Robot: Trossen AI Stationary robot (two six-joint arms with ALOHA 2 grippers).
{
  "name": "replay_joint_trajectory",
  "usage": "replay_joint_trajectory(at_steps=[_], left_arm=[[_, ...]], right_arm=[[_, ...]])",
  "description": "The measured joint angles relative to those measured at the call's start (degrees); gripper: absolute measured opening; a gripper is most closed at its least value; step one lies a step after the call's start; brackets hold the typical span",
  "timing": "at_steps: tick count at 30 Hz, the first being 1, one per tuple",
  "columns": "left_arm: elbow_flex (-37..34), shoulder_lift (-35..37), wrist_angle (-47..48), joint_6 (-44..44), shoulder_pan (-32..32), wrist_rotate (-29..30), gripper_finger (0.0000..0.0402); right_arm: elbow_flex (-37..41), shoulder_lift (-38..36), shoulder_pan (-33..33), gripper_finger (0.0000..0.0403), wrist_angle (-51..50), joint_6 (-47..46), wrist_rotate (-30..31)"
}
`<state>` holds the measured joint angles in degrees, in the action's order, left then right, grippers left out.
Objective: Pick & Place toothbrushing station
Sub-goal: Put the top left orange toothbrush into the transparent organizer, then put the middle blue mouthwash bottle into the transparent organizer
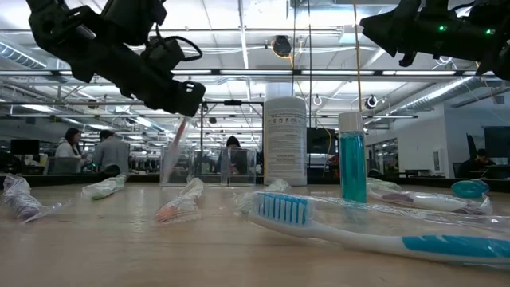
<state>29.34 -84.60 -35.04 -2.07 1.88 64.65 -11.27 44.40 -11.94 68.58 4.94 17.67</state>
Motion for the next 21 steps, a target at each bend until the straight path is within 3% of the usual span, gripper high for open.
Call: replay_joint_trajectory(at_steps=[9, 13, 17, 21], left_arm=[[-0.01, 0.00, 4.99, -3.68, -3.45, 0.18, 0.0142], [-0.02, 1.36, 4.96, -3.47, -3.34, 4.95, 0.0186], [-0.02, 5.97, 5.01, -0.25, -2.68, 5.55, 0.0205], [0.00, 11.74, 5.48, -0.10, -1.68, 0.37, 0.0207]], right_arm=[[0.00, -0.02, 0.00, 0.0150, 0.00, 0.25, 0.07], [0.00, -0.02, 0.00, 0.0150, -0.20, 0.25, 0.07], [0.00, -0.02, 0.00, 0.0150, -0.26, 0.23, 0.10], [0.00, -0.02, 0.00, 0.0150, -0.28, 0.25, 0.11]])
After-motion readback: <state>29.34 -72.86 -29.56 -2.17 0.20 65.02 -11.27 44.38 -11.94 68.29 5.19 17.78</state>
